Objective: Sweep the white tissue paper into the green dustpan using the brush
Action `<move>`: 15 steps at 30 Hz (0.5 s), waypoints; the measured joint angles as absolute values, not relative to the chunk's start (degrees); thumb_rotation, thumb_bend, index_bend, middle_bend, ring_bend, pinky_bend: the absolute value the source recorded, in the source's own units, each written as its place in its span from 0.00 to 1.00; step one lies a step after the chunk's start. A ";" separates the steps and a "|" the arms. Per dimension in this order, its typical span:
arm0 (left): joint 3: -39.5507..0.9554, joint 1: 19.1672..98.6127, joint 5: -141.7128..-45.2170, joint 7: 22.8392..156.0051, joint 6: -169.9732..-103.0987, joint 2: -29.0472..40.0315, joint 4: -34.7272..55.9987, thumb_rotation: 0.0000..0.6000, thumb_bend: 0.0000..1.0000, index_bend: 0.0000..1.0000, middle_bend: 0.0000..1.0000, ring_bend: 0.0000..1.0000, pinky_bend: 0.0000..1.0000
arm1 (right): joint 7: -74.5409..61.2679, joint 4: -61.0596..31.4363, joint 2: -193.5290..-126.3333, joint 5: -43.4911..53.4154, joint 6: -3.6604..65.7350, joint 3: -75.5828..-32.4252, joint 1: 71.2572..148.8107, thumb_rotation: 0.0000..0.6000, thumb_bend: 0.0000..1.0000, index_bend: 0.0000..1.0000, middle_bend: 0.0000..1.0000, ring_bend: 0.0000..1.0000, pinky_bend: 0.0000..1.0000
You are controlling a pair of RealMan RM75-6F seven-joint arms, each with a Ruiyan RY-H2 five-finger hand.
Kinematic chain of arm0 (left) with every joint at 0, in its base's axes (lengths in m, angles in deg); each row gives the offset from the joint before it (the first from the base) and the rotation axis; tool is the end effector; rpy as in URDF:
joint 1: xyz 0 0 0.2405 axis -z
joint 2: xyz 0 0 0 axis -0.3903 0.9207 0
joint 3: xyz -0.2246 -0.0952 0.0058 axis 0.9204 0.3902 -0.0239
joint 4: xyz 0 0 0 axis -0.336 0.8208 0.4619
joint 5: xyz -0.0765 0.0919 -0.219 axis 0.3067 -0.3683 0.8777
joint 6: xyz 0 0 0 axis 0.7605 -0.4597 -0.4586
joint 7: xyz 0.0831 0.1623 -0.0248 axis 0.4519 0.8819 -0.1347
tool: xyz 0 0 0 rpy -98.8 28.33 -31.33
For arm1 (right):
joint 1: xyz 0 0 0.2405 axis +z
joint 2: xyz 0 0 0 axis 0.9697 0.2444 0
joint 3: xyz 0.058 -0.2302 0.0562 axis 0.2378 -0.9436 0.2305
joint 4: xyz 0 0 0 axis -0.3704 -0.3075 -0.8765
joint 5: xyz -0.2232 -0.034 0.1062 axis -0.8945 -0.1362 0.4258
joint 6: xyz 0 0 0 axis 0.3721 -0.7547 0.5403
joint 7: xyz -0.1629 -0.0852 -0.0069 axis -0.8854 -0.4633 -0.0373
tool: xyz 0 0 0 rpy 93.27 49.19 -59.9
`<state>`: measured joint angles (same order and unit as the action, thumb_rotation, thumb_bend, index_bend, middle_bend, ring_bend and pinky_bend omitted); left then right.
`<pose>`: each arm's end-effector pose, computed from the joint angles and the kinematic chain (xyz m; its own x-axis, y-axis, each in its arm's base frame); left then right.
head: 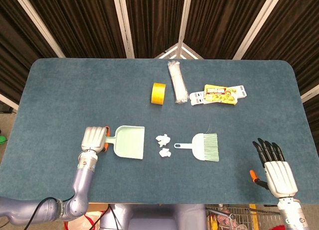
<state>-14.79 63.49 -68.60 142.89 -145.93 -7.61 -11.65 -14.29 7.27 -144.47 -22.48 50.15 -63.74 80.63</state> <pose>-0.1380 0.3424 -0.0787 0.5519 0.3192 0.7705 0.8224 -0.0554 -0.5661 -0.2818 -0.2093 0.0726 0.3811 -0.0788 0.9212 -0.9228 -0.0935 0.3738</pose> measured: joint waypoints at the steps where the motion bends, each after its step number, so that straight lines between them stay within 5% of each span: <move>1: -14.71 63.55 -68.64 142.95 -146.09 -7.37 -12.06 1.00 0.58 0.59 1.00 1.00 1.00 | -14.30 7.50 -144.47 -22.53 50.06 -63.69 80.76 1.00 0.35 0.00 0.00 0.00 0.04; 4: -14.42 63.84 -68.63 143.43 -146.68 -6.45 -13.53 1.00 0.58 0.59 1.00 1.00 1.00 | -14.64 8.63 -144.41 -23.08 49.91 -63.43 81.26 1.00 0.35 0.00 0.01 0.04 0.05; 8: -14.09 64.19 -67.77 143.90 -147.24 -5.53 -14.89 1.00 0.58 0.59 1.00 1.00 1.00 | -16.16 11.02 -144.75 -23.44 49.16 -62.35 82.66 1.00 0.35 0.00 0.15 0.22 0.21; 15: -13.91 64.63 -66.85 144.03 -147.82 -4.75 -15.91 1.00 0.59 0.59 1.00 1.00 1.00 | -22.49 18.05 -146.49 -19.11 43.61 -58.58 87.38 1.00 0.35 0.14 0.67 0.75 0.70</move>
